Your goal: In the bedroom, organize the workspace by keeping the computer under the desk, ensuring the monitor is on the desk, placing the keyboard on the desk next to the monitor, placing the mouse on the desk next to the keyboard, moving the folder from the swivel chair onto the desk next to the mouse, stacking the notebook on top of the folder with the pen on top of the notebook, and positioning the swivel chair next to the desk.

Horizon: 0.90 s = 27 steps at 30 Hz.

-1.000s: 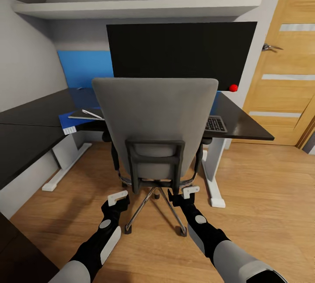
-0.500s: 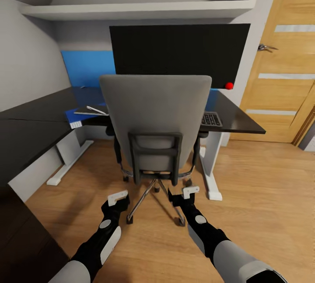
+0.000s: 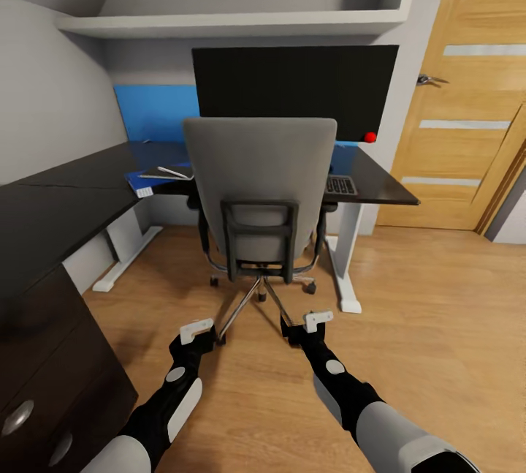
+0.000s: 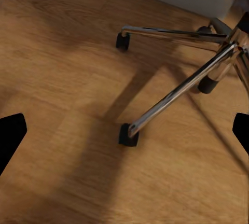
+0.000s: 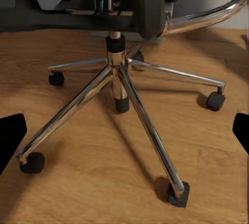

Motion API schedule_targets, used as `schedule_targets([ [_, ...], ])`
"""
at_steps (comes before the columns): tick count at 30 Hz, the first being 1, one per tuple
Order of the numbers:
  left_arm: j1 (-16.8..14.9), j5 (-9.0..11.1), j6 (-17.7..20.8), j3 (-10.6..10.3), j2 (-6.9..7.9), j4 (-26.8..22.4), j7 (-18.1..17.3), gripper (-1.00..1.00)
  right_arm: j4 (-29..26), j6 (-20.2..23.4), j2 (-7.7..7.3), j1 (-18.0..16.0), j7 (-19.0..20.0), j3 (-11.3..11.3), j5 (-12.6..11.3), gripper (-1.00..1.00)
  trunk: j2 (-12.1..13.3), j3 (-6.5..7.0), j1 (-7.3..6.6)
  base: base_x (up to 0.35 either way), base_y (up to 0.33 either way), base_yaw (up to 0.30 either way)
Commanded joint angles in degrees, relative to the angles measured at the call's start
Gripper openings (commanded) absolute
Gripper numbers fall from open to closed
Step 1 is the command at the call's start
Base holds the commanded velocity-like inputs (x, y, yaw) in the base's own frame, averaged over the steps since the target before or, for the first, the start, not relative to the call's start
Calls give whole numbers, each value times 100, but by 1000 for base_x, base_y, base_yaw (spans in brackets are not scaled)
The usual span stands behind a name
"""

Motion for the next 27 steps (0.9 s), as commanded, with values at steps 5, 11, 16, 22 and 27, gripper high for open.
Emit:
schedule_targets([
  [5,-5,62,-32,-41,2,7,39,100,7,-21,-3,-5,-3,41,-61,100,-2,-5,-5,-336,-30,0],
  [11,-5,63,-33,-42,4,11,39,100,7,-16,-3,-5,-4,39,-61,100,-2,-5,-5,-322,-135,0],
  [16,-5,63,-34,-42,0,11,42,100,7,-15,-3,-5,-10,33,-62,100,-2,-5,-5,-271,-222,0],
  [22,-5,63,-30,-42,-3,17,47,100,7,-15,-6,-5,-19,32,-66,100,-2,-5,-5,-204,-279,0],
  [27,-5,63,-25,-42,-3,46,48,100,7,-15,-10,-5,-20,32,-69,100,-2,-5,-5,-126,-314,0],
])
